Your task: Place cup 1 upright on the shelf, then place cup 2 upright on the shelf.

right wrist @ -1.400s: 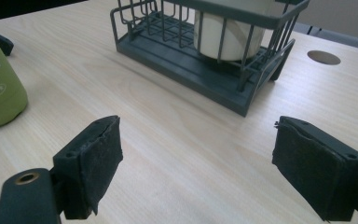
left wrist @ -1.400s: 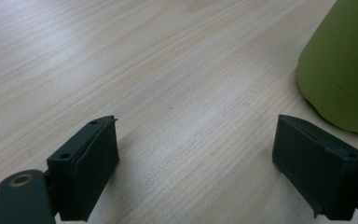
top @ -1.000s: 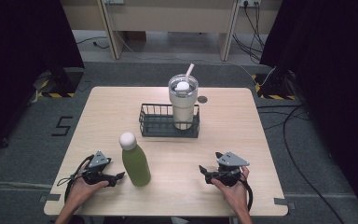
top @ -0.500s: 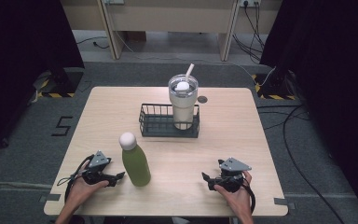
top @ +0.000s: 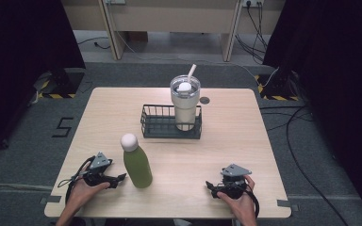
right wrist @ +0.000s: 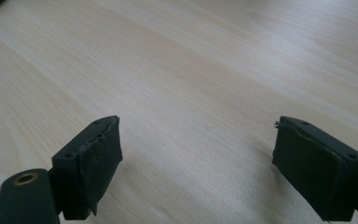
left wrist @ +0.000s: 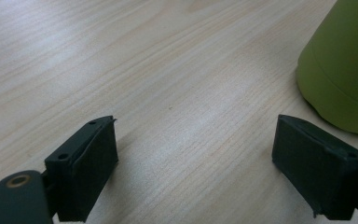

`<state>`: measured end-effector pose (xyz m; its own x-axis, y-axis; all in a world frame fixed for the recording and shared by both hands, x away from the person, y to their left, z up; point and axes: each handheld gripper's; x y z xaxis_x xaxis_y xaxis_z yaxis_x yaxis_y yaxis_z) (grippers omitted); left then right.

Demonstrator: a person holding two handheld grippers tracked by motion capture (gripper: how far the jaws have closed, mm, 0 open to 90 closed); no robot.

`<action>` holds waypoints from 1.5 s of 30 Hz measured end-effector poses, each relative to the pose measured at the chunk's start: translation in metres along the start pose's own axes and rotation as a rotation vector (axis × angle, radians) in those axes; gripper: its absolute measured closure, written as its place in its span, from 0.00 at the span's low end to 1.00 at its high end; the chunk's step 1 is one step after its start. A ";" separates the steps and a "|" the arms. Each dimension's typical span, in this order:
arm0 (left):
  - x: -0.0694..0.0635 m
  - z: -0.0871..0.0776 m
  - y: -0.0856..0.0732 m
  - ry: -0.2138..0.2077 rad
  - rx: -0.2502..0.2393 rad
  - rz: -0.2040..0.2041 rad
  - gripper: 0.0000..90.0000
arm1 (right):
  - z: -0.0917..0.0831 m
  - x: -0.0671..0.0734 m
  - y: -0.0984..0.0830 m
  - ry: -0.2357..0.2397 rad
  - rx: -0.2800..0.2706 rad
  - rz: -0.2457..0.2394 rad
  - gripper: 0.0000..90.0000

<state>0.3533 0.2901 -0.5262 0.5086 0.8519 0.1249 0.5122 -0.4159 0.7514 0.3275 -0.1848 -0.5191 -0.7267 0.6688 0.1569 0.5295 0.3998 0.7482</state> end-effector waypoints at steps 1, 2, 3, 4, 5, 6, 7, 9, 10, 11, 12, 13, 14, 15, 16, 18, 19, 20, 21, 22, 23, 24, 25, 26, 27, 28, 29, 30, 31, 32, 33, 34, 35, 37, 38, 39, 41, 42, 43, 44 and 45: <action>0.000 0.000 0.000 0.000 0.000 0.000 0.15 | 0.000 0.000 0.000 0.000 0.002 0.002 0.17; 0.000 0.000 0.000 0.000 -0.001 -0.002 0.15 | 0.000 0.001 -0.001 -0.004 0.016 0.007 0.17; 0.000 0.000 0.000 0.000 -0.001 -0.001 0.15 | 0.000 0.001 -0.001 -0.004 0.016 0.007 0.17; 0.000 0.000 0.000 0.000 -0.001 -0.001 0.15 | 0.001 0.003 -0.001 -0.025 0.039 -0.006 0.16; 0.000 0.000 0.000 0.000 -0.001 -0.001 0.15 | 0.001 0.003 -0.001 -0.025 0.039 -0.006 0.16; 0.000 0.000 0.000 0.000 -0.001 -0.001 0.15 | 0.001 0.003 -0.001 -0.034 0.041 -0.004 0.15; 0.000 0.000 0.000 0.000 -0.002 -0.001 0.15 | 0.002 0.004 -0.001 -0.036 0.041 -0.001 0.13; 0.000 0.000 0.000 0.001 -0.002 0.000 0.15 | 0.003 0.005 -0.001 -0.035 0.049 -0.001 0.09; 0.000 0.000 0.000 0.002 -0.002 0.000 0.15 | 0.003 0.005 -0.001 -0.036 0.051 0.000 0.09; -0.001 0.000 0.000 0.003 -0.002 0.001 0.15 | 0.003 0.005 -0.001 -0.036 0.051 0.003 0.08; 0.000 0.000 0.000 0.003 -0.002 0.001 0.15 | 0.003 0.004 -0.001 -0.034 0.052 0.004 0.08; 0.000 0.000 0.000 0.001 -0.002 0.000 0.15 | 0.003 0.004 -0.001 -0.034 0.052 0.004 0.08; 0.000 0.000 0.000 0.001 -0.002 0.000 0.15 | 0.003 0.004 -0.001 -0.034 0.052 0.004 0.08; 0.000 0.000 0.000 0.001 -0.002 0.000 0.15 | 0.003 0.004 -0.001 -0.034 0.052 0.004 0.07; 0.000 0.000 0.000 0.001 -0.002 -0.001 0.15 | 0.003 0.004 -0.001 -0.034 0.053 0.004 0.07; 0.000 0.000 0.000 0.001 -0.002 0.000 0.15 | 0.003 0.004 -0.001 -0.034 0.052 0.004 0.07; 0.000 0.000 0.000 0.000 -0.002 0.001 0.15 | 0.003 0.004 -0.001 -0.033 0.052 0.004 0.07; 0.000 0.000 0.000 0.000 -0.002 0.001 0.15 | 0.003 0.004 -0.001 -0.033 0.053 0.004 0.07; 0.000 0.000 0.000 -0.001 -0.002 0.000 0.15 | 0.003 0.004 -0.001 -0.033 0.053 0.004 0.07; 0.000 0.000 0.000 -0.004 -0.004 0.000 0.15 | 0.003 0.004 -0.001 -0.032 0.054 0.004 0.07; 0.000 0.000 0.000 -0.004 -0.004 0.000 0.16 | 0.003 0.004 -0.001 -0.032 0.054 0.004 0.07; 0.000 0.000 0.000 -0.006 -0.005 0.000 0.16 | 0.003 0.004 -0.001 -0.032 0.055 0.003 0.07; 0.000 -0.001 0.000 -0.008 -0.007 0.003 0.17 | 0.003 0.004 -0.001 -0.032 0.055 0.004 0.07; 0.000 -0.001 -0.001 -0.011 -0.008 0.005 0.17 | 0.003 0.004 -0.001 -0.032 0.055 0.004 0.07; -0.001 -0.001 -0.001 -0.012 -0.009 0.008 0.17 | 0.004 0.004 -0.001 -0.033 0.054 0.004 0.07; -0.001 -0.001 -0.001 -0.012 -0.009 0.008 0.17 | 0.004 0.004 -0.001 -0.033 0.054 0.004 0.07; 0.000 -0.002 -0.001 -0.016 -0.016 0.008 0.17 | 0.003 0.004 -0.001 -0.032 0.054 0.004 0.07; 0.000 -0.003 -0.002 -0.021 -0.023 0.006 0.17 | 0.003 0.004 -0.001 -0.032 0.054 0.004 0.07; 0.000 -0.004 -0.002 -0.025 -0.030 0.003 0.17 | 0.003 0.004 -0.001 -0.032 0.054 0.004 0.07; 0.001 -0.004 -0.003 -0.026 -0.033 -0.001 0.17 | 0.003 0.004 -0.001 -0.032 0.054 0.004 0.07; 0.001 -0.005 -0.003 -0.028 -0.039 -0.004 0.17 | 0.003 0.004 -0.001 -0.032 0.054 0.004 0.07; 0.001 -0.005 -0.003 -0.028 -0.039 -0.004 0.17 | 0.004 0.004 -0.001 -0.032 0.055 0.004 0.06; 0.001 -0.006 -0.003 -0.029 -0.046 -0.007 0.17 | 0.004 0.004 -0.001 -0.031 0.055 0.004 0.06; 0.001 -0.006 -0.004 -0.031 -0.050 -0.011 0.17 | 0.004 0.004 -0.001 -0.031 0.055 0.004 0.06; 0.001 -0.007 -0.004 -0.031 -0.051 -0.009 0.17 | 0.004 0.004 -0.001 -0.031 0.055 0.004 0.06; 0.001 -0.009 -0.006 -0.031 -0.055 -0.012 0.17 | 0.004 0.004 -0.001 -0.031 0.055 0.003 0.06; 0.001 -0.010 -0.006 -0.029 -0.056 -0.013 0.17 | 0.004 0.004 -0.001 -0.031 0.055 0.004 0.06; 0.000 -0.012 -0.008 -0.035 -0.069 -0.024 0.17 | 0.004 0.004 -0.001 -0.031 0.055 0.003 0.06; 0.000 -0.012 -0.008 -0.035 -0.069 -0.024 0.17 | 0.004 0.004 -0.001 -0.031 0.055 0.003 0.06; -0.001 -0.016 -0.010 -0.046 -0.085 -0.034 0.17 | 0.004 0.004 -0.001 -0.030 0.056 0.007 0.06; -0.002 -0.017 -0.011 -0.048 -0.093 -0.037 0.17 | 0.004 0.004 -0.001 -0.030 0.056 0.007 0.06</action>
<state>0.3345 0.2984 -0.5235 0.5237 0.8493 0.0664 0.4662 -0.3510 0.8121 0.3256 -0.1799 -0.5214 -0.7098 0.6900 0.1418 0.5587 0.4289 0.7098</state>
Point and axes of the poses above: each handheld gripper's, and its own axes: z roughly forward along the jaws, y roughly out of its top, x roughly to its left, and after that the axes turned 12 degrees about y, right-handed
